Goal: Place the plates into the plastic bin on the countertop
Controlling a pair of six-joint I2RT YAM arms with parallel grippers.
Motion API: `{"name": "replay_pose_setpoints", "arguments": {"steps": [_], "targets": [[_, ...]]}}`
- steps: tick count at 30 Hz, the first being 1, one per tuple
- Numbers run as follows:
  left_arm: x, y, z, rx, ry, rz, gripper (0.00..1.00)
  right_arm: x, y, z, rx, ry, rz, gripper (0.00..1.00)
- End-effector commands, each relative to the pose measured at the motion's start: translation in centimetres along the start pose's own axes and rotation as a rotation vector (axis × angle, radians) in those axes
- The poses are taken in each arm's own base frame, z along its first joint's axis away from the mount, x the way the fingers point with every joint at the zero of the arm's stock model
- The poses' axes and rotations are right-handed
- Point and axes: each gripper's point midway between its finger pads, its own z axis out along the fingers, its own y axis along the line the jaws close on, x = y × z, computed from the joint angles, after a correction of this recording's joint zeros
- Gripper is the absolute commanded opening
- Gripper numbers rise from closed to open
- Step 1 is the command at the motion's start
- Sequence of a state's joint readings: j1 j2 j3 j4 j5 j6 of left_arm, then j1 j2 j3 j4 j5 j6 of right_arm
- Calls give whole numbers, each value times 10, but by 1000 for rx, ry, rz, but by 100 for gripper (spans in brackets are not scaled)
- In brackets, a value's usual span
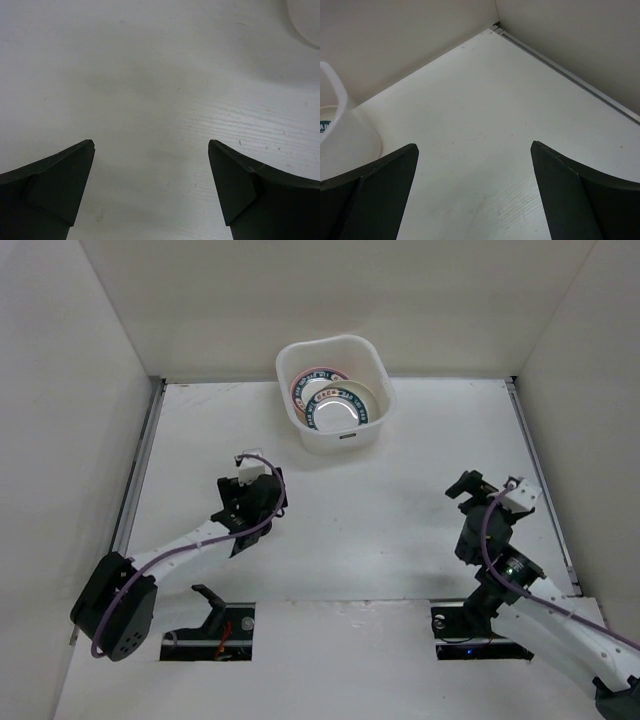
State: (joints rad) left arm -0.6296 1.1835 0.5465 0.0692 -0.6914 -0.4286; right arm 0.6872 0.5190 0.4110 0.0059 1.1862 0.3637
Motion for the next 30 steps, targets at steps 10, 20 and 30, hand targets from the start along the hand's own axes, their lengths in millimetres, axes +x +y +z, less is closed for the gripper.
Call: {"name": "replay_pose_setpoints", "arguments": {"steps": [10,20,30], "targets": [[-22,42,-37,-23,-245,-212,100,-3,-21,-13,10,-32,121,100],[-30,54,-45,-18,-325,-309,100,0,-19,-11,15,-29,104,100],[-30,49,-43,-27,-307,-292,100,-1,-18,-11,11,-29,103,100]]}}
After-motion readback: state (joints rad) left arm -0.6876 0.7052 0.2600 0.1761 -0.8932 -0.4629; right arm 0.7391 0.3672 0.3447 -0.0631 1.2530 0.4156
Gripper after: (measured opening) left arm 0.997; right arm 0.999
